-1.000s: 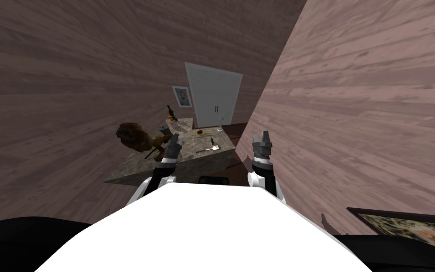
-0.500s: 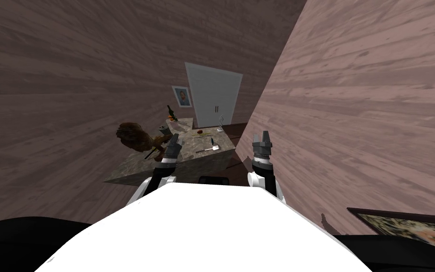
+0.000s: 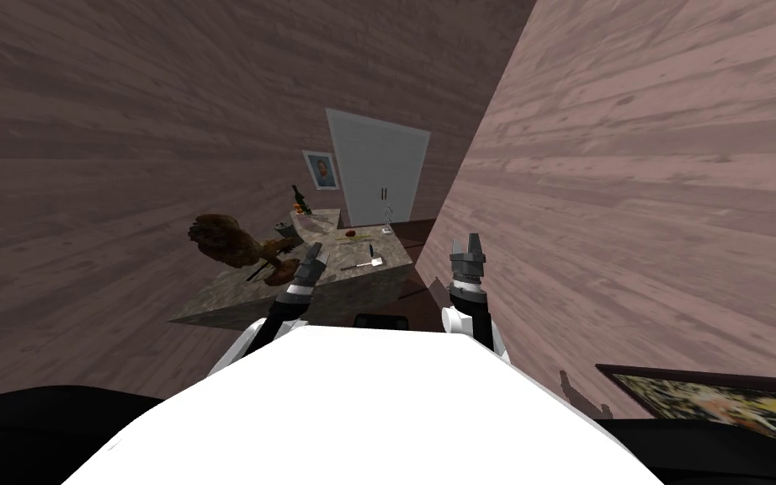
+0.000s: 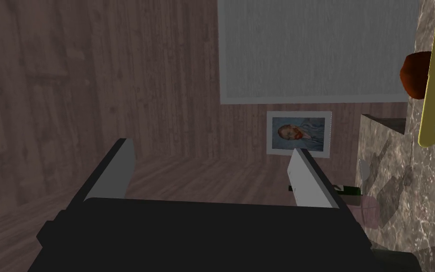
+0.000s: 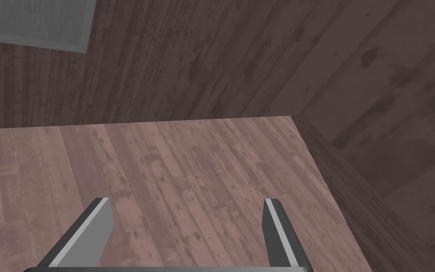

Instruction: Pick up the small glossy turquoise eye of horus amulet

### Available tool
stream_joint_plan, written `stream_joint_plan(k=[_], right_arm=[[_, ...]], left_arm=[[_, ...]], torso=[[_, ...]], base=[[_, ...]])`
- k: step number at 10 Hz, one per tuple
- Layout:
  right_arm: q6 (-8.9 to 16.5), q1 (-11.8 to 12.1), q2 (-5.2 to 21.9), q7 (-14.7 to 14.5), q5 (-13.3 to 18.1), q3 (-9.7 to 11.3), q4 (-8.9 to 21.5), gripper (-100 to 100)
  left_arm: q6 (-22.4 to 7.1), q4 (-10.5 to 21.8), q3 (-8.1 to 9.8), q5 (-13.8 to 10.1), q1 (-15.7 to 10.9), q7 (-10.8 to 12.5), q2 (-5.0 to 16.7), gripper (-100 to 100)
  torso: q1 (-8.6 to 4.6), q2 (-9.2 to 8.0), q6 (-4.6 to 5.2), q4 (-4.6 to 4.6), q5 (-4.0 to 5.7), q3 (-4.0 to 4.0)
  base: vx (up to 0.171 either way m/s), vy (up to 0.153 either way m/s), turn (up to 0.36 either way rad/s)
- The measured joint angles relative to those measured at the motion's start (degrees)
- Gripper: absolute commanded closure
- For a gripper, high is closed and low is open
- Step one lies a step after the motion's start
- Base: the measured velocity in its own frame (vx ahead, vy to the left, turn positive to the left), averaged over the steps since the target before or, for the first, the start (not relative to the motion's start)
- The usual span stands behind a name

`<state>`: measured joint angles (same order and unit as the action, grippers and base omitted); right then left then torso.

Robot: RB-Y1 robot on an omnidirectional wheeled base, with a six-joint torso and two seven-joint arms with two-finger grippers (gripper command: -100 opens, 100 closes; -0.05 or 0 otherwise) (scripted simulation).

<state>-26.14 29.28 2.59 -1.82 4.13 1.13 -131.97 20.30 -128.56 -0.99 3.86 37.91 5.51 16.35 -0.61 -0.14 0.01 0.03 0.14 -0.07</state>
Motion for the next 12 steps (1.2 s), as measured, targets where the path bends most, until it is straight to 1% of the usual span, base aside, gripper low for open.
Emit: stream_joint_plan(k=[1,3,4,7,10,12], right_arm=[[0.00,0.00,0.00,0.00,0.00,0.00,0.00,0],[0.00,0.00,0.00,0.00,0.00,0.00,0.00,0],[0.00,0.00,0.00,0.00,0.00,0.00,0.00,0],[0.00,0.01,0.01,0.00,0.00,-0.01,0.00,0],[0.00,0.01,0.01,0.00,0.00,-0.01,0.00,0],[0.00,0.00,0.01,0.00,0.00,-0.01,0.00,0]], left_arm=[[-0.28,0.05,-0.07,-0.37,0.14,0.71,1.05,-100],[-0.64,0.56,-0.60,-1.67,0.93,2.77,4.39,-100],[-0.88,0.51,-0.75,-2.05,1.15,3.55,5.68,-100],[-1.58,0.90,-1.43,-3.59,2.13,6.14,10.15,-100],[-2.57,0.59,-1.88,-4.93,3.30,8.64,14.53,-100],[-3.13,1.00,-2.55,-5.77,3.84,10.35,17.58,-100]], torso=[[0.15,0.04,-0.01,0.00,-0.02,0.01],[0.08,0.10,0.00,-0.02,-0.02,0.05],[0.11,0.10,-0.01,-0.02,-0.01,0.05],[0.25,0.14,0.00,-0.03,-0.05,0.07],[0.21,0.15,-0.01,-0.03,-0.04,0.09],[0.23,0.10,-0.01,-0.02,-0.04,0.05]], base=[[-0.011,-0.108,-0.016],[-0.008,-0.144,-0.013],[-0.025,-0.145,-0.021],[-0.001,-0.096,-0.013],[0.001,-0.119,-0.023],[-0.011,-0.119,-0.030]])
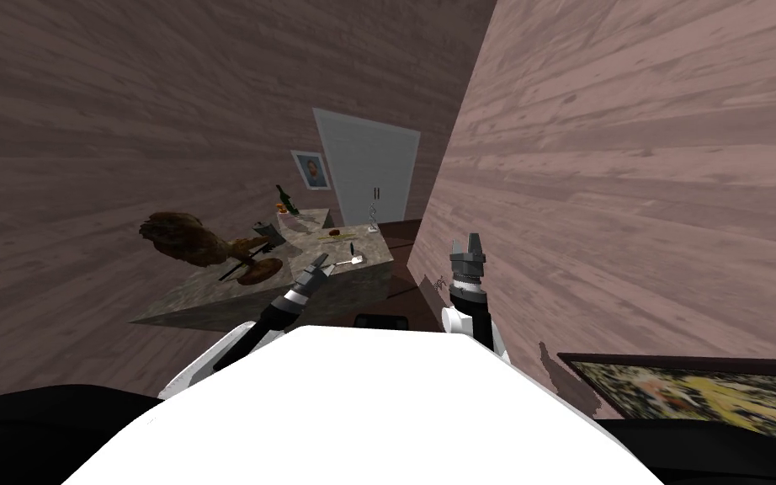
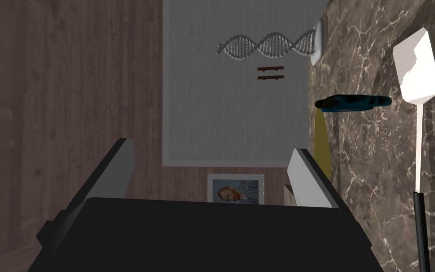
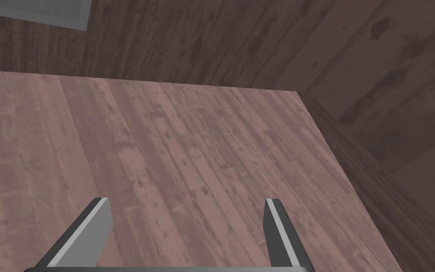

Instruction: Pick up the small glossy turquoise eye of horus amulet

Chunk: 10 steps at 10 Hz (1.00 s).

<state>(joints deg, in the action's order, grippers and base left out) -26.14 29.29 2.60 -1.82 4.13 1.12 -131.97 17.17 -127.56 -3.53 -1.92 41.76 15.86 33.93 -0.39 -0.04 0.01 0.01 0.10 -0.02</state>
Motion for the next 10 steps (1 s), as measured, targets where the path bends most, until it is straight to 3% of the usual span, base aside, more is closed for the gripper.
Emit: stream_joint_plan(k=[10], right_arm=[[0.00,0.00,0.00,0.00,0.00,0.00,0.00,0]], left_arm=[[-4.05,1.88,-3.22,-4.24,2.63,9.44,17.46,-100]], torso=[[0.08,0.09,0.00,-0.02,-0.01,0.05]], base=[[0.007,-0.108,-0.043]])
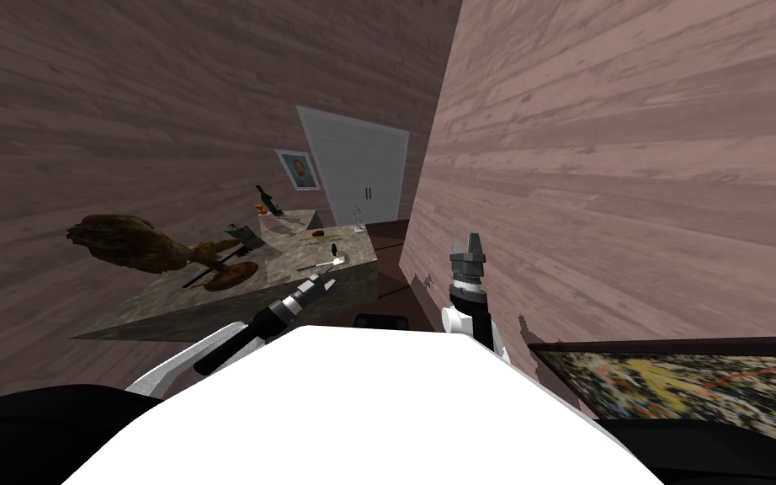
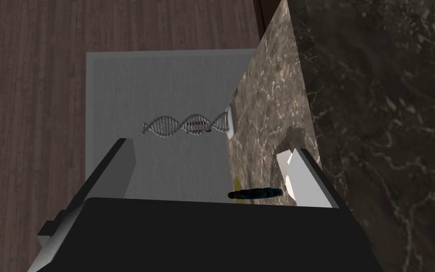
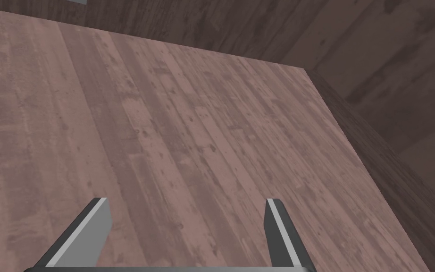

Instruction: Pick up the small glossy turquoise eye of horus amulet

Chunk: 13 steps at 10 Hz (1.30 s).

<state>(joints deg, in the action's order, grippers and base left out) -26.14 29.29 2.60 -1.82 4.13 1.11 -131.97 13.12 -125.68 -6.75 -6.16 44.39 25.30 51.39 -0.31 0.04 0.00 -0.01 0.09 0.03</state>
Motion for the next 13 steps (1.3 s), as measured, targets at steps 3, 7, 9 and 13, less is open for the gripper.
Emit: stream_joint_plan(k=[3,7,9,13], right_arm=[[0.00,0.00,0.01,0.00,0.00,-0.01,0.00,0],[0.00,0.00,0.00,0.00,0.00,0.00,0.00,0],[0.00,0.00,0.00,0.00,0.00,0.00,0.00,0],[0.00,0.00,0.01,0.00,0.00,-0.01,0.00,0]], left_arm=[[-1.20,0.65,-0.96,-0.74,0.34,2.13,4.61,-100],[-3.30,1.67,-2.47,-1.88,1.08,5.66,11.30,-100],[-4.21,1.80,-3.00,-2.15,1.43,6.69,14.10,-100],[-6.13,2.91,-4.27,-2.86,1.52,9.57,20.72,-100]], torso=[[0.21,-0.01,-0.01,0.01,-0.04,-0.01],[0.06,0.03,-0.01,0.00,-0.01,0.01],[0.14,0.02,0.01,0.00,-0.04,0.01],[0.25,0.01,-0.02,0.00,-0.06,0.00]], base=[[0.015,-0.059,-0.036],[0.018,-0.067,-0.039],[0.021,-0.056,-0.076],[0.025,-0.046,-0.058]])
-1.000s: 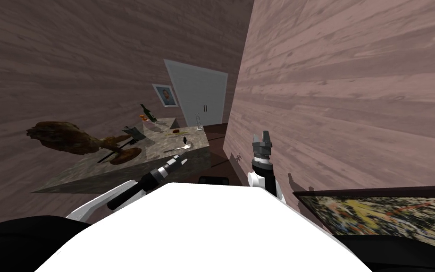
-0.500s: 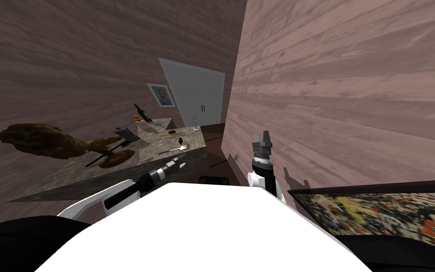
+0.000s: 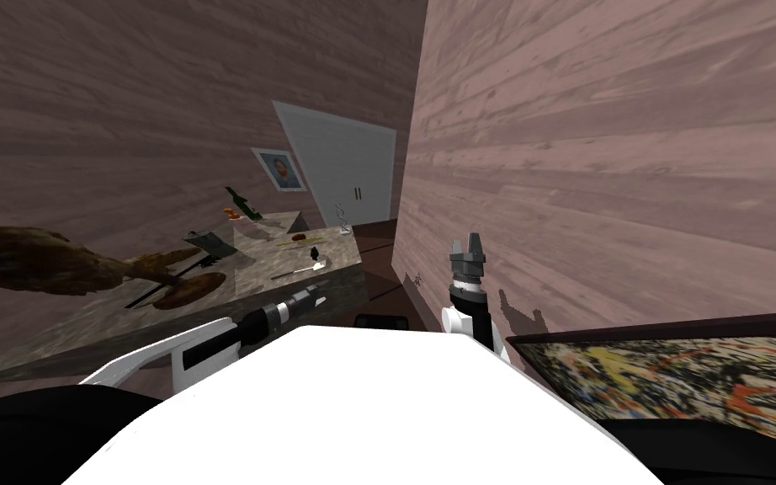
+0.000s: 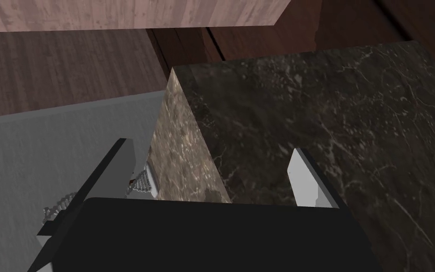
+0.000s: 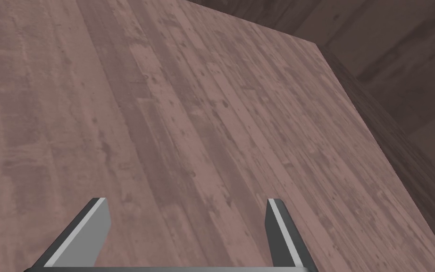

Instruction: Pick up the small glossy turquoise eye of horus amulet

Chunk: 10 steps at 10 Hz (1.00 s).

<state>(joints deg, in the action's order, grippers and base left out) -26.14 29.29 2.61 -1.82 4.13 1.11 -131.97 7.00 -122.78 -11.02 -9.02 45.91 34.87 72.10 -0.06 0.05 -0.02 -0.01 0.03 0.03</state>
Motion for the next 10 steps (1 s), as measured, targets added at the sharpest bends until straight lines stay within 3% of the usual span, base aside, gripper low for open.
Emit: stream_joint_plan(k=[3,7,8,10], right_arm=[[0.00,0.00,0.00,0.00,0.00,0.01,0.00,0],[0.00,0.00,0.00,0.00,0.00,0.00,0.00,0],[0.00,0.00,0.00,0.00,0.00,0.00,0.00,0],[0.00,0.00,0.00,0.00,0.00,0.00,0.00,0]], left_arm=[[-1.91,1.41,-1.86,-0.49,-0.51,2.50,5.28,-100],[-3.64,2.09,-2.02,-0.71,1.19,4.77,11.74,-100],[-4.33,3.02,-3.55,-0.74,-0.03,5.53,13.40,-100],[-5.50,3.31,-3.08,-0.62,1.74,6.70,16.65,-100]], torso=[[-0.11,0.09,0.03,-0.02,0.02,0.05],[0.07,0.00,-0.01,0.00,-0.02,0.00],[0.06,0.04,0.03,-0.01,-0.02,0.02],[0.03,0.07,0.01,-0.01,-0.01,0.04]], base=[[0.038,-0.051,-0.078],[0.030,-0.023,-0.067],[0.032,-0.017,-0.061],[0.040,-0.019,-0.081]])
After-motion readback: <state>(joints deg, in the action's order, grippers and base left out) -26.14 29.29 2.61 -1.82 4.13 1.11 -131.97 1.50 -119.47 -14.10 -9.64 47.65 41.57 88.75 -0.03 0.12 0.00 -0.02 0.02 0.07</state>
